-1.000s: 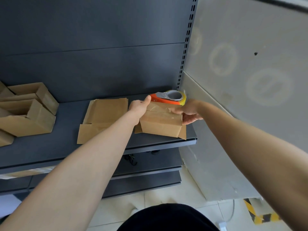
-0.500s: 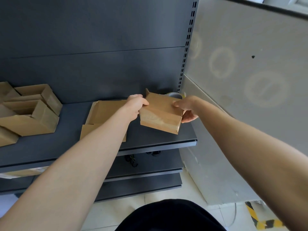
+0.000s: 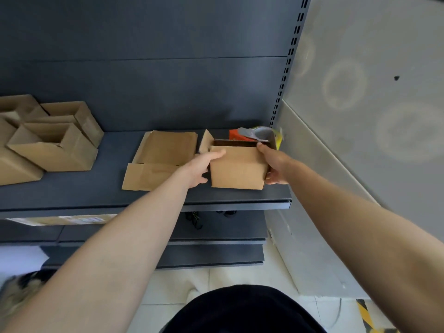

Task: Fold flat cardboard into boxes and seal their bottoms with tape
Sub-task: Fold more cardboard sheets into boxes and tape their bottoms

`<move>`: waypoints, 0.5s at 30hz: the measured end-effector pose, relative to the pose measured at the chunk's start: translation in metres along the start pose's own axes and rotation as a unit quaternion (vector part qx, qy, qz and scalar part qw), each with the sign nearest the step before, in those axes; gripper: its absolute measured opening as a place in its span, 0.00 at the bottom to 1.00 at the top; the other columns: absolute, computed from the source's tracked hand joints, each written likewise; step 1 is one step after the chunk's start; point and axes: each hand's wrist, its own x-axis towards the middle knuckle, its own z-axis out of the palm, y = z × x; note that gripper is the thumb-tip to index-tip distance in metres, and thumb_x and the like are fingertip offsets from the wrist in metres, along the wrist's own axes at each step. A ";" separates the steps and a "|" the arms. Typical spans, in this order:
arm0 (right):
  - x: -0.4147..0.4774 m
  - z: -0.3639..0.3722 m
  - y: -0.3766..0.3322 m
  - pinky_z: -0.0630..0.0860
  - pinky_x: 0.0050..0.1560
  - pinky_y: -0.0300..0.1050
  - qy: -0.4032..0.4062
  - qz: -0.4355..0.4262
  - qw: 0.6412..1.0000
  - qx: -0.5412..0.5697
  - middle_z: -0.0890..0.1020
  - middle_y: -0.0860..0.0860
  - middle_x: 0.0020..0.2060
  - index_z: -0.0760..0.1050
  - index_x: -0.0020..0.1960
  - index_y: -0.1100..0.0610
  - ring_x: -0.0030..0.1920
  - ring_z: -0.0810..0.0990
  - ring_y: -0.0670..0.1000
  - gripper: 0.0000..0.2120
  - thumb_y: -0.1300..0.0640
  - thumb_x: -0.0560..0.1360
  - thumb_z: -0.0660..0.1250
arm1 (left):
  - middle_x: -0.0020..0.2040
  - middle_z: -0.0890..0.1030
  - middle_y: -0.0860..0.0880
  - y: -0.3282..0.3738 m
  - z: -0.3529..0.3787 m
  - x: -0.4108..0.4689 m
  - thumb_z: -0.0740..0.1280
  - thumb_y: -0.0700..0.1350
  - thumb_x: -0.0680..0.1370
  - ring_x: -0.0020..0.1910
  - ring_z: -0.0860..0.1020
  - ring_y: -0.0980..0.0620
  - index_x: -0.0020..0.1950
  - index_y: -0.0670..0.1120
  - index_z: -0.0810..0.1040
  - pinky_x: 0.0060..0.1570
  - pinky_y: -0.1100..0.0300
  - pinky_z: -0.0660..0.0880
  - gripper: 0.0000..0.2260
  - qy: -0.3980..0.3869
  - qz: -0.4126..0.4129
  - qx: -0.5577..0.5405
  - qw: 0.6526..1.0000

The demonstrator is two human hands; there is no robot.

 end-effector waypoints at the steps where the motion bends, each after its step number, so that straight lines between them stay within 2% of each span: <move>1: 0.000 -0.001 0.002 0.74 0.60 0.55 -0.003 -0.008 1.000 0.003 0.78 0.54 0.54 0.69 0.63 0.54 0.56 0.77 0.56 0.23 0.41 0.76 0.65 | 0.74 0.64 0.46 0.001 0.001 -0.001 0.67 0.62 0.73 0.74 0.61 0.43 0.76 0.48 0.57 0.71 0.39 0.57 0.38 -0.001 -0.005 -0.008 1.000; 3: 0.000 -0.003 0.003 0.75 0.59 0.53 -0.007 -0.020 1.000 0.019 0.79 0.53 0.53 0.71 0.57 0.54 0.55 0.78 0.55 0.16 0.44 0.77 0.65 | 0.73 0.65 0.44 0.000 0.003 -0.001 0.62 0.67 0.73 0.72 0.63 0.41 0.76 0.48 0.59 0.69 0.39 0.61 0.37 0.032 0.001 -0.009 0.999; 5: 0.001 -0.004 0.004 0.76 0.56 0.51 -0.002 -0.035 0.998 0.045 0.79 0.52 0.52 0.70 0.57 0.53 0.53 0.79 0.54 0.14 0.45 0.77 0.63 | 0.70 0.68 0.43 -0.004 0.006 0.001 0.61 0.64 0.77 0.69 0.67 0.42 0.71 0.48 0.64 0.67 0.42 0.66 0.29 0.085 0.012 -0.015 0.996; 7: 0.002 -0.005 0.004 0.77 0.54 0.51 -0.006 -0.047 0.996 0.075 0.80 0.53 0.51 0.71 0.61 0.54 0.51 0.79 0.54 0.15 0.48 0.78 0.61 | 0.62 0.74 0.43 -0.007 0.012 0.001 0.62 0.57 0.79 0.64 0.71 0.43 0.60 0.49 0.71 0.66 0.45 0.68 0.16 0.098 0.020 -0.064 0.993; 9: 0.002 -0.008 0.002 0.77 0.54 0.51 -0.036 -0.051 0.993 0.096 0.80 0.54 0.50 0.72 0.60 0.54 0.50 0.79 0.54 0.14 0.53 0.77 0.59 | 0.50 0.77 0.45 -0.004 0.017 -0.003 0.63 0.50 0.78 0.59 0.74 0.44 0.49 0.48 0.72 0.65 0.46 0.69 0.06 0.106 0.022 -0.131 0.986; 12: -0.004 -0.010 -0.005 0.76 0.46 0.48 -0.072 -0.047 0.992 0.089 0.78 0.55 0.45 0.72 0.53 0.55 0.47 0.77 0.55 0.10 0.59 0.73 0.57 | 0.42 0.73 0.46 0.002 0.022 -0.008 0.62 0.42 0.73 0.48 0.72 0.46 0.39 0.46 0.69 0.57 0.51 0.72 0.03 0.111 0.037 -0.198 0.973; 14: -0.008 -0.008 -0.010 0.75 0.43 0.47 -0.085 -0.040 0.994 0.064 0.76 0.55 0.43 0.69 0.50 0.56 0.45 0.76 0.55 0.11 0.64 0.70 0.55 | 0.42 0.69 0.46 0.005 0.024 -0.011 0.59 0.38 0.71 0.45 0.69 0.47 0.37 0.45 0.65 0.48 0.55 0.71 0.04 0.121 0.049 -0.225 0.966; 15: -0.008 -0.007 -0.014 0.76 0.45 0.48 -0.088 -0.040 0.994 0.047 0.76 0.55 0.45 0.68 0.51 0.56 0.46 0.76 0.56 0.12 0.65 0.69 0.55 | 0.43 0.67 0.46 0.008 0.023 -0.014 0.57 0.37 0.70 0.45 0.67 0.47 0.38 0.45 0.64 0.46 0.56 0.70 0.05 0.129 0.055 -0.231 0.963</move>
